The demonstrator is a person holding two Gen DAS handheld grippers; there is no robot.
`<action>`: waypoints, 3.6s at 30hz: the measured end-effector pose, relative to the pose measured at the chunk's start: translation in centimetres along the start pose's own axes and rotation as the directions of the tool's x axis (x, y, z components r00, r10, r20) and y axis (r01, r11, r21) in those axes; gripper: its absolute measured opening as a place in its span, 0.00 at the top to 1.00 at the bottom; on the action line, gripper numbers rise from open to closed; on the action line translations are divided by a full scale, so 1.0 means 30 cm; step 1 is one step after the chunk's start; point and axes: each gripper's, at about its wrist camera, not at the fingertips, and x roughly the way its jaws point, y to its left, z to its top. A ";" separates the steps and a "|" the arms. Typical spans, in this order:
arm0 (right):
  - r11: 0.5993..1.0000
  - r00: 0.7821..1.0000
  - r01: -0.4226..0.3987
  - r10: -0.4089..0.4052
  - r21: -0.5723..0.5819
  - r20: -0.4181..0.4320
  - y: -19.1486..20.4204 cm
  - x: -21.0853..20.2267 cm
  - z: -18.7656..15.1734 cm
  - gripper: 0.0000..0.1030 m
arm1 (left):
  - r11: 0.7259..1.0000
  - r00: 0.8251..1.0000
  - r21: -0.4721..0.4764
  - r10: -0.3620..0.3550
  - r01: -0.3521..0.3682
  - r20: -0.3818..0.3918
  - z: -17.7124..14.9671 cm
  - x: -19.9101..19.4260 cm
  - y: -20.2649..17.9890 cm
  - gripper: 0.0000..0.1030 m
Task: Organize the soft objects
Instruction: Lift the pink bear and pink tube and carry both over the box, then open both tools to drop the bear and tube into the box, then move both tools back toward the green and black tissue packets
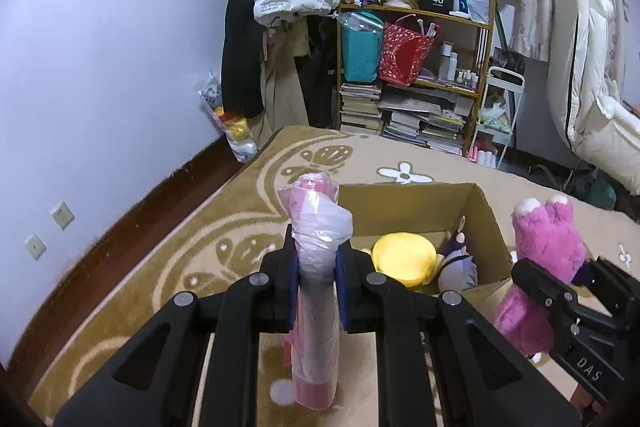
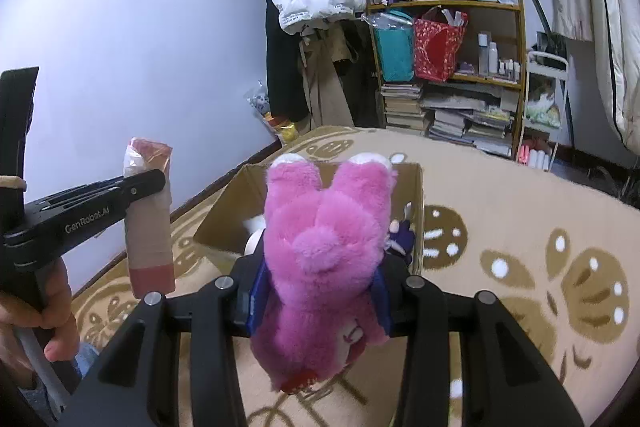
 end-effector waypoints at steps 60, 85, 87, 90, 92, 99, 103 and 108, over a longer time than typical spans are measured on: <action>0.998 0.998 0.056 -0.056 0.016 -0.040 -0.072 0.162 0.034 0.02 | 0.981 0.988 -0.130 0.134 -0.143 -0.077 0.001 0.187 0.141 0.00; 0.983 0.989 0.149 -0.146 0.106 -0.036 -0.109 -0.047 -0.065 0.02 | 0.993 0.990 -0.026 0.117 -0.119 -0.075 -0.098 0.052 0.046 0.00; 0.982 0.988 0.153 -0.149 0.110 -0.037 -0.110 -0.059 -0.077 0.02 | 0.994 0.991 -0.019 0.105 -0.107 -0.088 -0.105 0.053 0.031 0.00; 0.981 0.987 0.156 -0.151 0.118 -0.050 -0.108 -0.070 -0.096 0.02 | 0.995 0.990 0.015 0.098 -0.097 -0.100 -0.116 0.056 0.002 0.00; 0.980 0.986 0.159 -0.153 0.123 -0.059 -0.109 -0.075 -0.107 0.02 | 0.994 0.990 0.039 0.103 -0.099 -0.101 -0.124 0.054 -0.019 0.00; 0.975 0.981 0.179 -0.166 0.134 -0.100 -0.122 -0.098 -0.159 0.02 | 0.991 0.988 0.083 0.114 -0.106 -0.101 -0.153 0.054 -0.084 0.00; 0.965 0.976 0.196 -0.174 0.175 -0.131 -0.160 -0.103 -0.195 0.04 | 0.991 0.989 0.109 0.090 -0.078 -0.115 -0.170 0.064 -0.120 0.00; 0.952 0.966 0.226 -0.193 0.206 -0.169 -0.193 -0.098 -0.232 0.05 | 0.991 0.986 0.129 0.063 -0.044 -0.152 -0.193 0.096 -0.161 0.00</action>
